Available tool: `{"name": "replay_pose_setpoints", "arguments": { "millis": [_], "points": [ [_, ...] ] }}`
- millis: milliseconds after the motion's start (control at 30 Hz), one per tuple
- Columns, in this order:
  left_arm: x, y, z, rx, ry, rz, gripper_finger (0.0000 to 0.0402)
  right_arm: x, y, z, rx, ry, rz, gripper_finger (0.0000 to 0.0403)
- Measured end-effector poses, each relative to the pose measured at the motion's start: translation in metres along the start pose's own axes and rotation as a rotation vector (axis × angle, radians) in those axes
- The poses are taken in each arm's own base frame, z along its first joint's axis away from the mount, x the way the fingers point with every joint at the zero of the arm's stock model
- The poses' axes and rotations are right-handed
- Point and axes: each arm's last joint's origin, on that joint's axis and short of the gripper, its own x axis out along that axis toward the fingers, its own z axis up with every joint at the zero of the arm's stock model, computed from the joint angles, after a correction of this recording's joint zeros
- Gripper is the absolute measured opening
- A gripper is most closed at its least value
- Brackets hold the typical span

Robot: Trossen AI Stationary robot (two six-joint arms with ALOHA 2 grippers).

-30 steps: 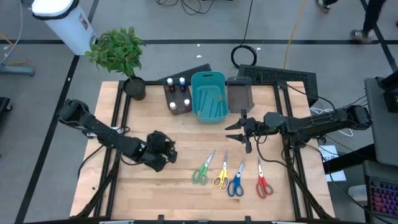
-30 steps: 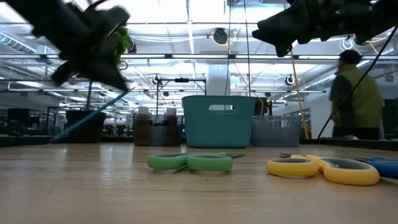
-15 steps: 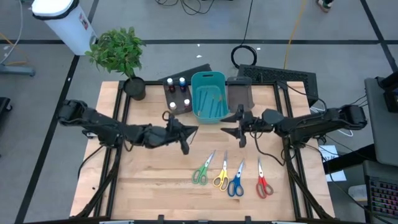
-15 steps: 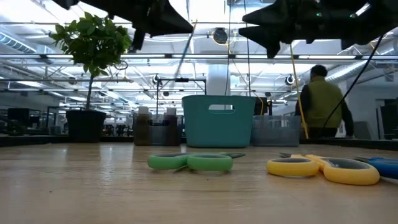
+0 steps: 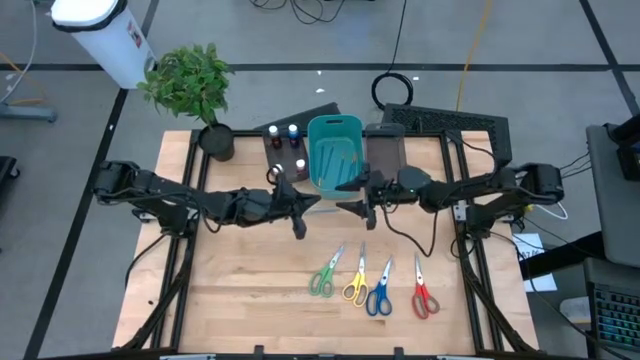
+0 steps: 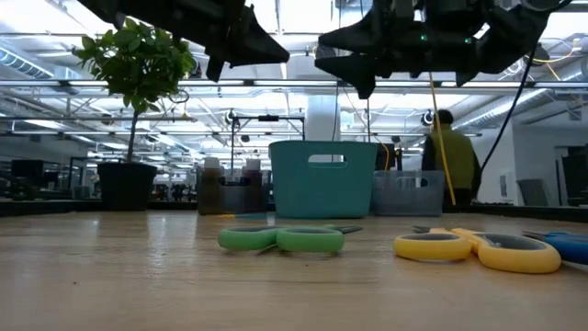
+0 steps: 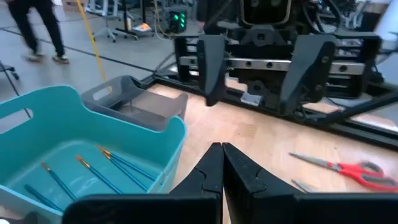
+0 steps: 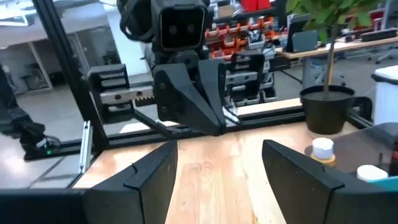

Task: Pick & Place Paint Supplies
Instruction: Put the blue paint brush into the blue bin

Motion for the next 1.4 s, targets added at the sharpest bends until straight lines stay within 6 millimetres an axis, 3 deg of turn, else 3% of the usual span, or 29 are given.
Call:
{"name": "replay_pose_setpoints", "arguments": {
  "millis": [300,567,833,1133,1400],
  "points": [
    [-0.002,0.004,-0.022,0.054,0.227,-0.004,0.0041,0.006,-0.004,-0.031,-0.076,0.194,-0.003,0.0230],
    [-0.003,0.022,-0.072,0.119,0.602,0.177,0.0119,0.009,-0.005,-0.038,-0.081,0.215,-0.004,0.0220],
    [0.018,0.040,-0.120,0.206,0.837,0.125,0.0169,0.008,-0.005,-0.038,-0.075,0.216,-0.003,0.0217],
    [0.030,0.058,-0.131,0.160,0.913,0.075,0.0141,0.008,-0.004,-0.041,-0.068,0.244,0.000,0.0215],
    [0.029,0.060,-0.132,0.154,0.959,-0.059,0.0027,0.008,-0.004,-0.041,-0.068,0.245,0.001,0.0212]
  ]
}}
